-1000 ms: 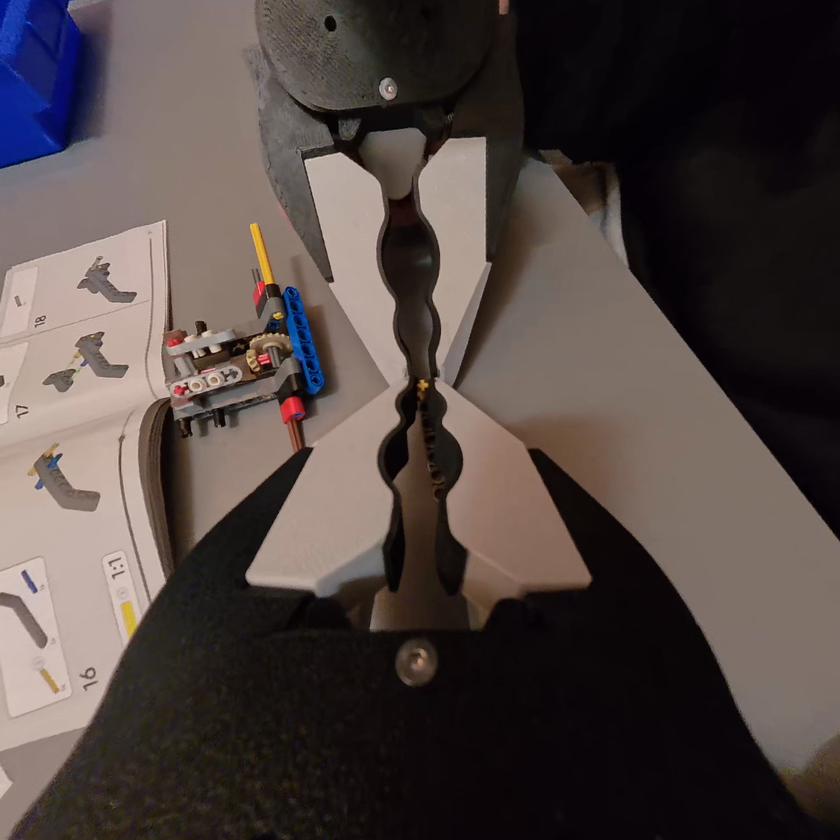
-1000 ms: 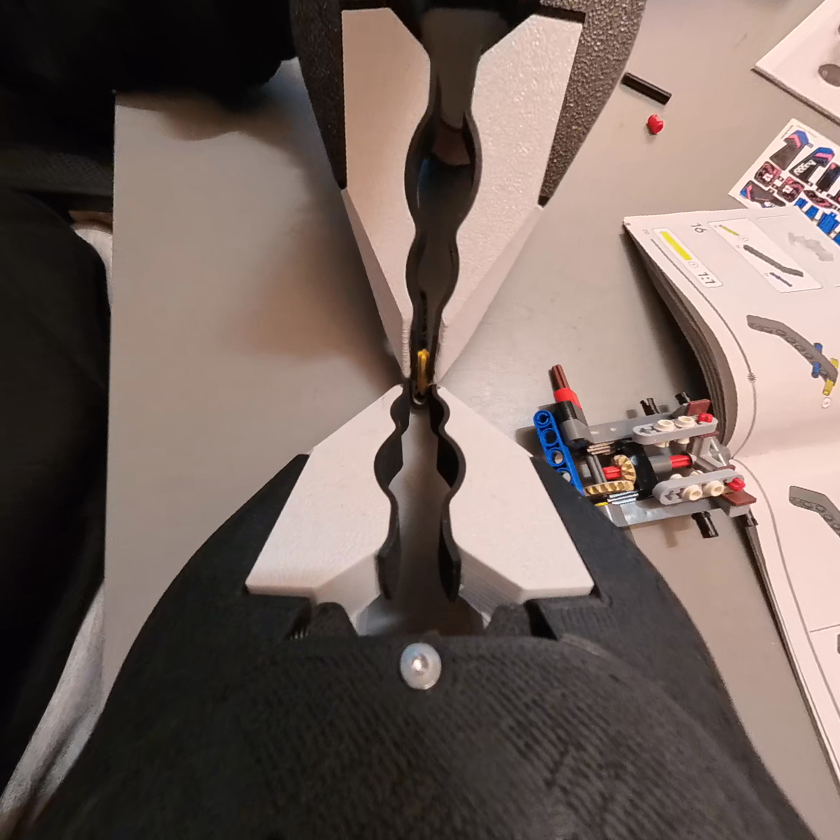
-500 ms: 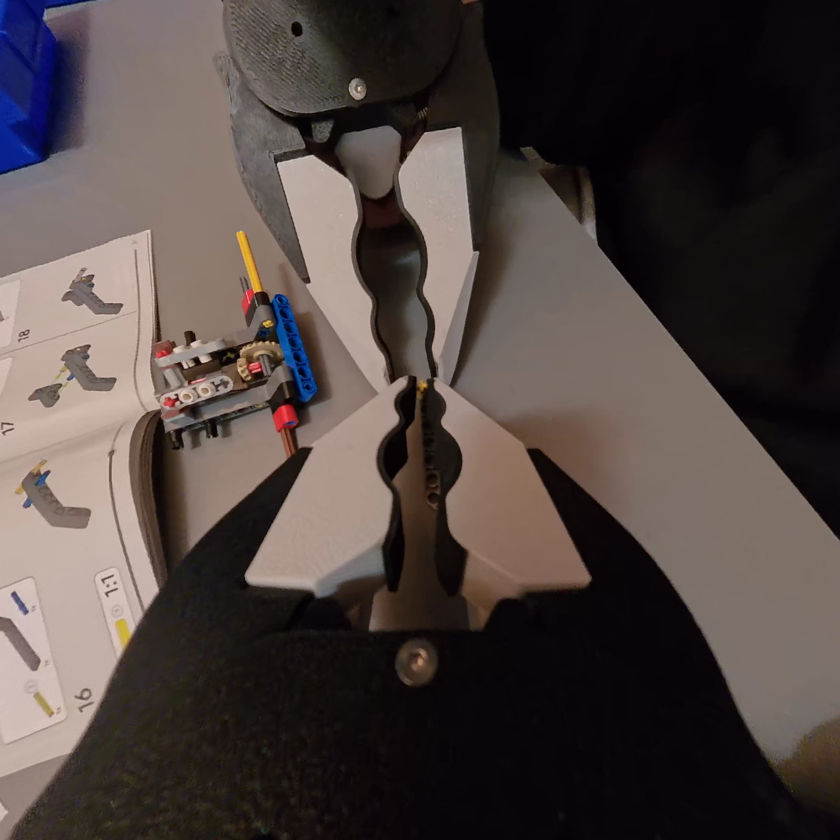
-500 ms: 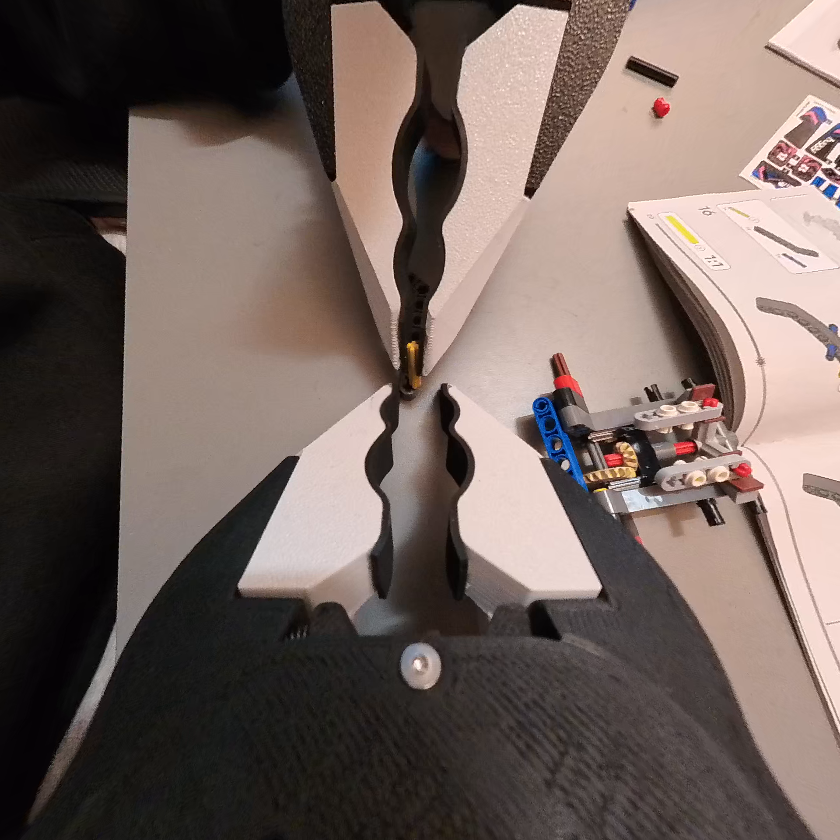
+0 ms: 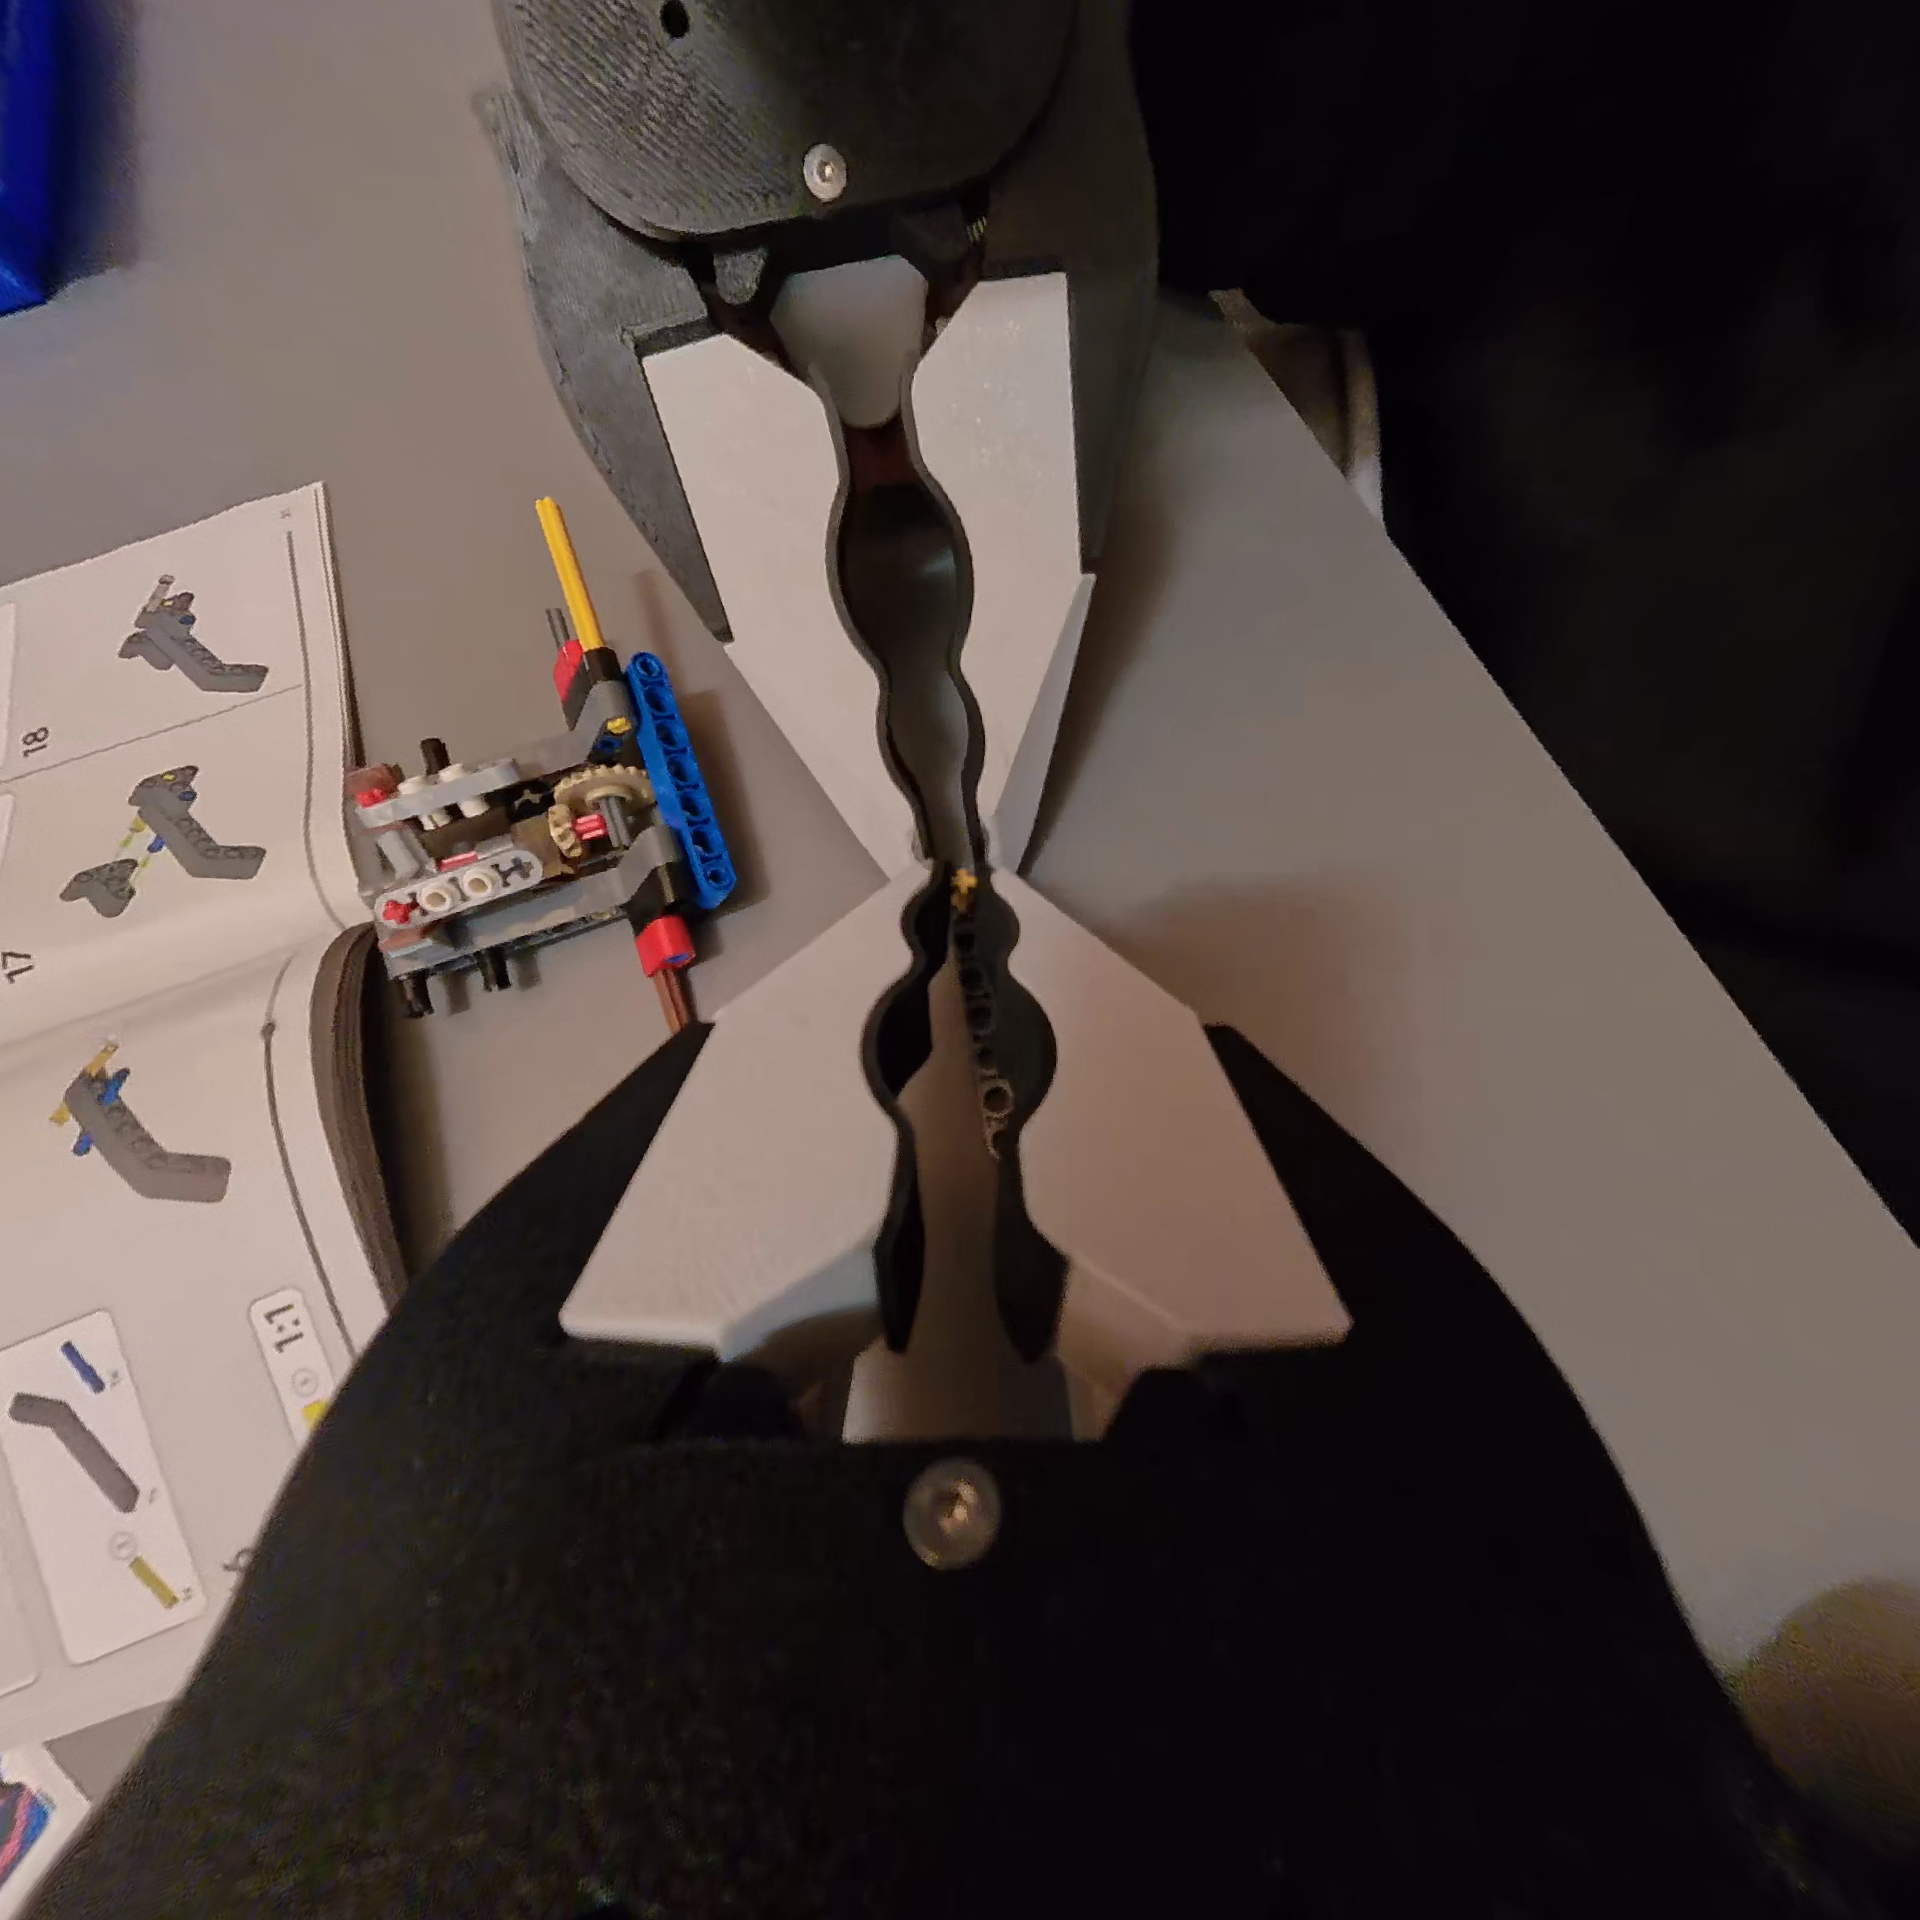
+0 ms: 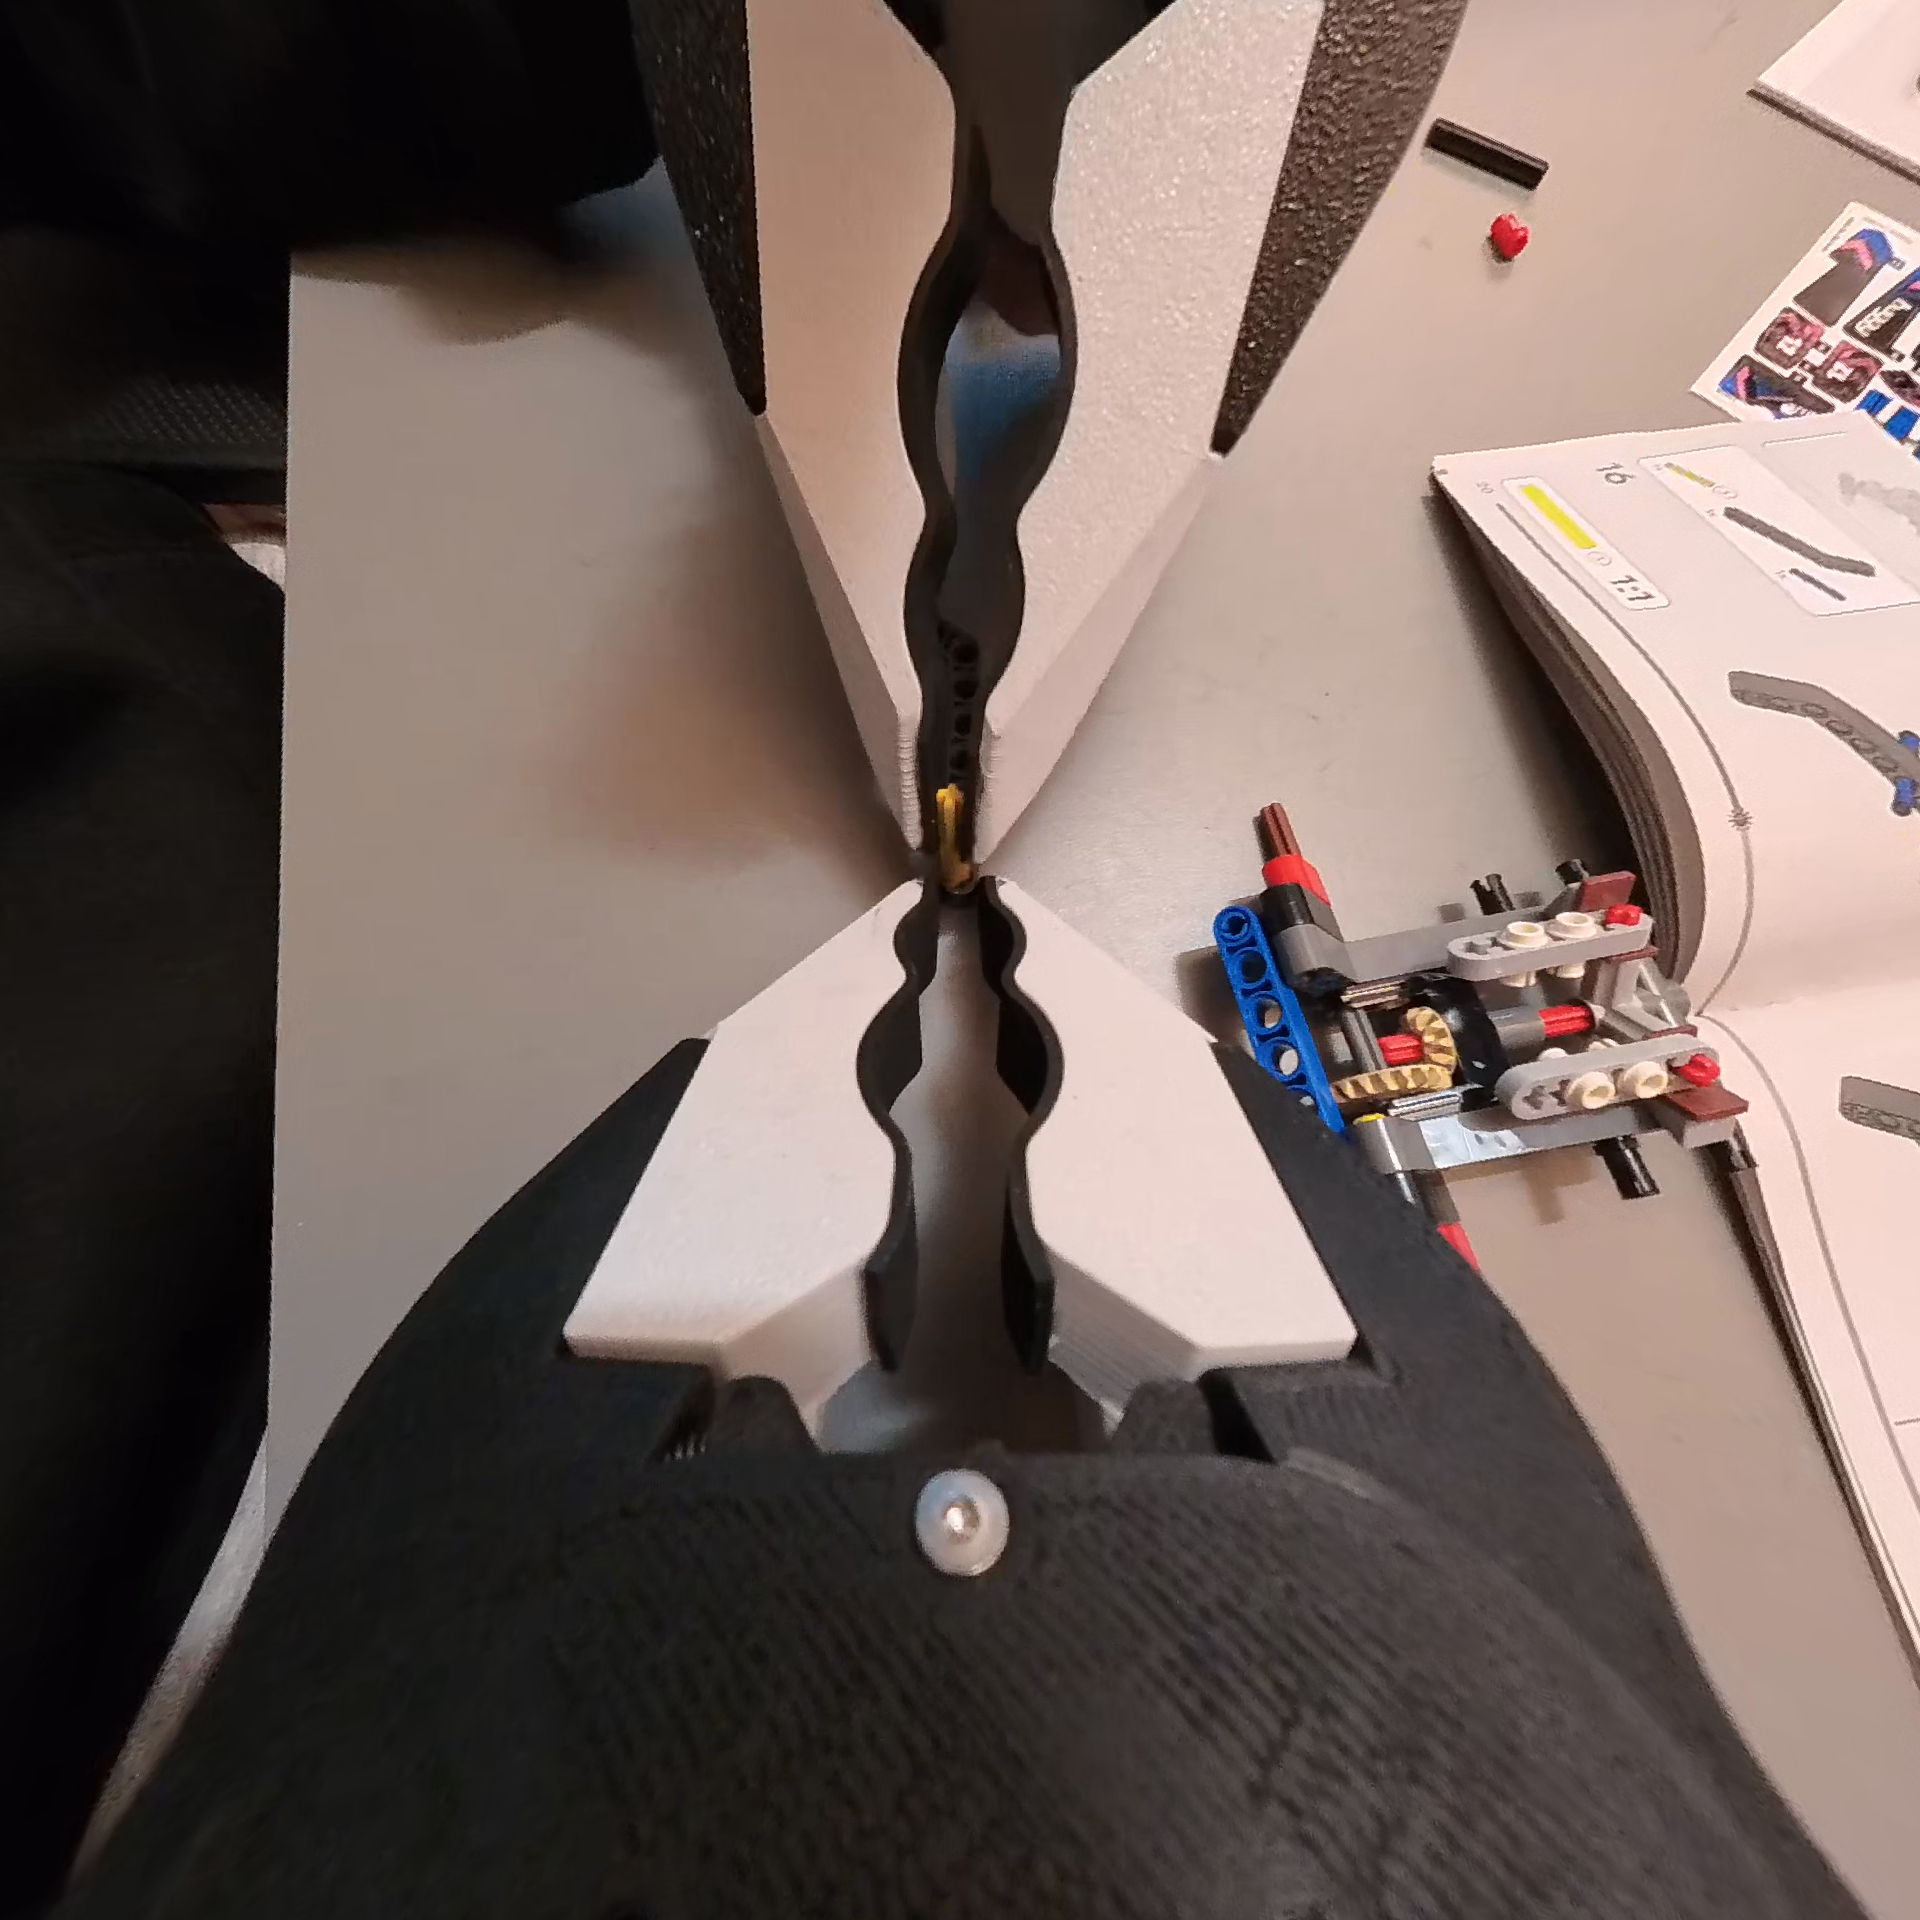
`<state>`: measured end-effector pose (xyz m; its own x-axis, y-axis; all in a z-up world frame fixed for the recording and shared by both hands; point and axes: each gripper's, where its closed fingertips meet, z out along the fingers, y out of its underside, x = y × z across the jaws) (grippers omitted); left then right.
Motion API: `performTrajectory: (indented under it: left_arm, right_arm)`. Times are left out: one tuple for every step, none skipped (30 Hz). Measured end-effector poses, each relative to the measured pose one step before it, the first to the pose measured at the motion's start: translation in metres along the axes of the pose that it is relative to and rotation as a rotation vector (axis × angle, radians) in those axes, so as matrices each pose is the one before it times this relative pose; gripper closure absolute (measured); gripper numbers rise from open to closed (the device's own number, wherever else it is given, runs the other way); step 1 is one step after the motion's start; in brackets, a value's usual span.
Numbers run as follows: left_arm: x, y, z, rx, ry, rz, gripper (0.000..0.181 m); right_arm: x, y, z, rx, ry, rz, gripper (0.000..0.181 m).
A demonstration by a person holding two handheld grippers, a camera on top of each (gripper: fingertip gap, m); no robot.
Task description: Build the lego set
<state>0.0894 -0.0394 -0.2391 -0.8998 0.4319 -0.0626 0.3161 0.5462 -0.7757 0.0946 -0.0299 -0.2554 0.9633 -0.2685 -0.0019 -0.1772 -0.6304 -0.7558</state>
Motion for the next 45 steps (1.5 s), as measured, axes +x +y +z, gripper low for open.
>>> performTrajectory:
  left_arm:
    - [-0.00065,0.00043,-0.00009,-0.0046,-0.0003,0.0112,0.18]
    - [0.00013,-0.00012,-0.00021,-0.0015,0.0045,0.0106,0.18]
    - [0.00007,0.00027,-0.00011,-0.0036,0.0049,0.0068,0.18]
    - [0.00021,0.00042,0.00005,-0.0053,0.006,0.0051,0.179]
    - [0.0003,0.00039,0.00013,-0.0056,0.008,0.0051,0.179]
    - [0.0003,0.0002,-0.00015,-0.0068,0.0091,0.0061,0.18]
    - [0.0003,0.00022,0.0,-0.0104,0.0103,0.0066,0.18]
    - [0.0003,-0.00003,0.00024,-0.0138,0.0107,0.0083,0.18]
    - [0.00011,-0.0002,0.00037,-0.0152,0.0114,0.0081,0.179]
    - [0.00011,-0.00014,0.00044,-0.0153,0.013,0.004,0.18]
    - [0.00003,-0.00004,0.00025,-0.015,0.0119,0.0028,0.18]
    - [-0.00002,0.00014,0.00012,-0.0151,0.0079,0.0021,0.179]
    - [-0.00006,0.00002,0.00013,-0.0148,0.0032,-0.0006,0.179]
    - [0.00003,0.0001,0.00028,-0.0127,-0.0006,-0.0068,0.179]
    - [-0.00008,-0.00007,0.0002,-0.0086,-0.0022,-0.0152,0.18]
    - [-0.00008,0.00001,0.00018,-0.0026,-0.003,-0.0176,0.18]
    - [-0.00003,0.00007,0.00005,0.0032,-0.0031,-0.0148,0.18]
    - [-0.00005,-0.00003,0.00014,0.0078,-0.0032,-0.0116,0.18]
    - [-0.00003,-0.00013,0.00002,0.0086,-0.0037,-0.0138,0.18]
    - [0.00006,-0.00003,0.00015,0.0047,-0.0053,-0.0118,0.179]
    - [-0.00009,-0.00002,0.00006,0.0014,-0.0077,-0.0001,0.179]
    - [0.00006,0.00004,0.00013,0.0014,-0.0068,0.0029,0.179]
    - [0.00007,-0.00006,0.00008,0.004,-0.0023,-0.0067,0.179]
    - [-0.00011,-0.00013,0.00019,0.0079,0.0011,-0.0133,0.18]
    - [-0.0001,-0.00015,0.00021,0.0116,0.0005,-0.0079,0.18]
    - [-0.00002,-0.00014,0.00017,0.0136,-0.0015,-0.0029,0.179]
    - [0.00004,-0.00016,0.00003,0.0151,0.0002,-0.0095,0.179]
    - [-0.00019,0.00009,0.00002,0.0166,0.0025,-0.0135,0.179]
    - [-0.00022,0.00162,0.00109,0.008,0.0014,-0.0086,0.179]
    - [-0.00005,0.00143,0.00175,0.0096,0.0012,-0.0067,0.179]
    - [0.00006,-0.00002,0.00077,0.0182,0.0016,-0.007,0.179]
    - [-0.00002,-0.00006,0.00003,0.0151,-0.0009,-0.0023,0.179]
    - [-0.00004,-0.00011,0.00007,0.0104,-0.0032,-0.0003,0.179]
    - [-0.00001,0.00002,0.0001,0.0069,-0.0047,-0.0005,0.179]
    - [-0.00006,-0.00004,0.00016,0.0054,-0.0048,-0.0003,0.179]
    - [0.00002,0.0002,0.00014,0.0025,-0.0032,-0.0012,0.179]
    - [0.0,0.00026,0.00017,-0.0029,-0.0028,-0.0002,0.178]
    - [-0.0001,0.0002,0.00001,-0.0069,-0.0038,0.0041,0.179]
    - [-0.00003,0.00027,0.00011,-0.0072,-0.0042,0.0049,0.178]
    - [-0.00007,0.00006,0.00009,-0.0047,-0.0036,-0.0011,0.179]
    - [-0.00002,-0.00005,0.00005,0.0001,-0.0023,-0.0062,0.179]
    - [0.00022,-0.0003,-0.00011,0.006,0.0016,-0.011,0.179]
    - [0.00021,-0.00031,-0.00014,0.0095,0.0013,-0.0069,0.179]
    - [0.00027,0.00129,-0.00008,-0.0017,-0.0044,0.0062,0.179]
    - [0.00171,0.0028,0.00005,-0.0146,-0.0015,0.0176,0.165]
  right_arm:
    - [0.00002,-0.00004,0.00004,0.0,-0.0008,0.0009,0.175]
    - [-0.00002,0.0,-0.00001,0.0,-0.0015,0.0018,0.175]
    - [-0.00001,0.00003,-0.00003,0.0,-0.001,0.0012,0.175]
    - [-0.00001,-0.00007,0.00007,0.0,0.0001,-0.0002,0.175]
    - [-0.00007,0.00002,-0.00002,0.0,0.0001,-0.0002,0.175]
    - [0.00008,0.00001,-0.00001,0.0,-0.001,0.0013,0.175]
    - [0.0,0.00001,-0.00001,0.0,-0.0014,0.0017,0.175]
    - [-0.00009,-0.00004,0.00004,0.0,-0.0013,0.0015,0.175]
    - [0.00008,0.00002,-0.00003,0.0,-0.0007,0.0006,0.175]
    - [-0.00004,0.00002,-0.00003,0.0,-0.0012,0.0014,0.175]
    - [0.00003,-0.00005,0.00004,0.0,-0.0025,0.0031,0.175]
    - [0.0,0.00003,-0.00005,0.0,-0.0023,0.003,0.175]
    - [0.00003,0.0,-0.00002,0.0,-0.0013,0.0016,0.175]
    - [-0.00005,0.00001,0.0,-0.0001,-0.0002,0.0003,0.176]
    - [0.00005,0.00002,-0.00002,0.0,0.0006,-0.0008,0.176]
    - [-0.00005,0.00012,0.00002,-0.0001,0.0007,-0.0007,0.175]
    - [0.0,0.0,0.0,0.0,0.0,0.0001,0.175]
    - [0.00002,-0.00004,0.00004,0.0,-0.0008,0.0009,0.175]
    - [0.00002,-0.00002,0.0,0.0,-0.0018,0.0021,0.176]
    - [-0.00002,0.00003,-0.00005,0.0,-0.0025,0.0031,0.176]
    - [0.00001,-0.00002,0.0,0.0,-0.0018,0.0021,0.176]
    - [0.0,0.00004,-0.00006,0.0,-0.0006,0.0006,0.176]
    - [0.00005,-0.00002,0.00002,0.0,-0.0002,0.0002,0.176]
    - [-0.00001,0.0,0.0,0.0,0.0,0.0001,0.176]
    - [-0.00008,0.00008,-0.00006,-0.0001,0.001,-0.0011,0.176]
    - [0.00009,0.00005,-0.00005,0.0,0.0019,-0.0017,0.176]
    - [-0.00002,0.00002,0.0,0.0,0.0018,-0.0019,0.176]
    - [-0.00001,0.00002,0.0,0.0,0.0019,-0.002,0.175]
    - [-0.00033,-0.00005,-0.00043,0.0006,0.0002,-0.0039,0.173]
    - [-0.00119,-0.00001,-0.00033,0.0009,-0.0028,-0.008,0.168]
    - [-0.00135,0.00033,-0.00027,-0.0006,0.0004,-0.014,0.165]
    - [-0.0007,0.00044,-0.00045,-0.0006,0.0089,-0.0189,0.163]
    - [-0.00019,-0.00002,-0.00039,0.0016,0.0132,-0.0175,0.163]
    - [-0.00021,0.00003,-0.00037,0.0015,0.0117,-0.0144,0.162]
    - [0.00011,0.00005,-0.00031,0.0009,0.0099,-0.0098,0.162]
    - [-0.00004,0.00006,-0.00022,0.0004,0.0051,-0.0043,0.162]
    - [0.0,0.00011,0.0,0.0,0.0015,-0.0013,0.162]
    - [0.00002,-0.00002,-0.0001,-0.0001,-0.0009,0.0011,0.162]
    - [-0.00003,0.00005,0.00004,-0.0003,-0.0029,0.0032,0.162]
    - [0.00007,0.00004,0.00003,-0.0002,-0.0019,0.0024,0.162]
    - [-0.00005,0.00008,0.00006,0.0,-0.0001,0.0004,0.162]
    - [0.00004,-0.00006,0.00004,0.0001,0.0012,-0.0013,0.162]
    - [0.00008,-0.00004,-0.00006,0.0004,0.0037,-0.0037,0.162]
    - [0.0001,-0.0001,-0.00011,0.0007,0.0068,-0.0065,0.162]
    - [0.00037,-0.00013,-0.00029,0.001,0.0094,-0.0074,0.161]
